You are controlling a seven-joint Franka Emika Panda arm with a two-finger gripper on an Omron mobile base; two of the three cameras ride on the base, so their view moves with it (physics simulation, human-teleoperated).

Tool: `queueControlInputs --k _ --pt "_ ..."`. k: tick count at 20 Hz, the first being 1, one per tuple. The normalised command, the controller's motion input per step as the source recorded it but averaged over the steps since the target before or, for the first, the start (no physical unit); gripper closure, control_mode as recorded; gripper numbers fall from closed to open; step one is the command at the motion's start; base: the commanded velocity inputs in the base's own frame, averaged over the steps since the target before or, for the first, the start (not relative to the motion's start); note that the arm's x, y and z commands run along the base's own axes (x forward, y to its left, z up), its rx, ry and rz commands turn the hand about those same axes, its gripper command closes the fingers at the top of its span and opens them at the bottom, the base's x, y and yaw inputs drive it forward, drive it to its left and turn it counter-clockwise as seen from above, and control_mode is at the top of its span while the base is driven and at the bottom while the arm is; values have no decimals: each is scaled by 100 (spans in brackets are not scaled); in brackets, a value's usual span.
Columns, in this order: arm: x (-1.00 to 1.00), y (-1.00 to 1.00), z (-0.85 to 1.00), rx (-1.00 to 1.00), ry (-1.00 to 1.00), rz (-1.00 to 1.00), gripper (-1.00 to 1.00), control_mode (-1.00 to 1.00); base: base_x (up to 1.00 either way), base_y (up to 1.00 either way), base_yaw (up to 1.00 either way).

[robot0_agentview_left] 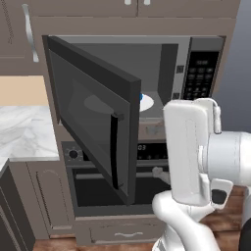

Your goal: Pick the sweet potato from the counter and place it in the microwave. Then turn on the microwave.

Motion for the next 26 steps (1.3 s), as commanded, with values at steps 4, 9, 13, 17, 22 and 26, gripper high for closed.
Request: queueControlInputs --k 4,9,13,17,22,26 --pt "12 30 -28 1 -1 0 -100 -100 0 0 0" --pt "19 28 -30 2 0 0 -100 -100 0 0 0" --pt "33 20 -34 1 0 0 -100 -100 0 0 0" --pt "24 18 -33 3 0 0 -100 -100 0 0 0" --pt "16 17 -31 4 -2 0 -100 -100 0 0 0" --pt "8 16 -30 5 -4 0 -100 -100 0 0 0"
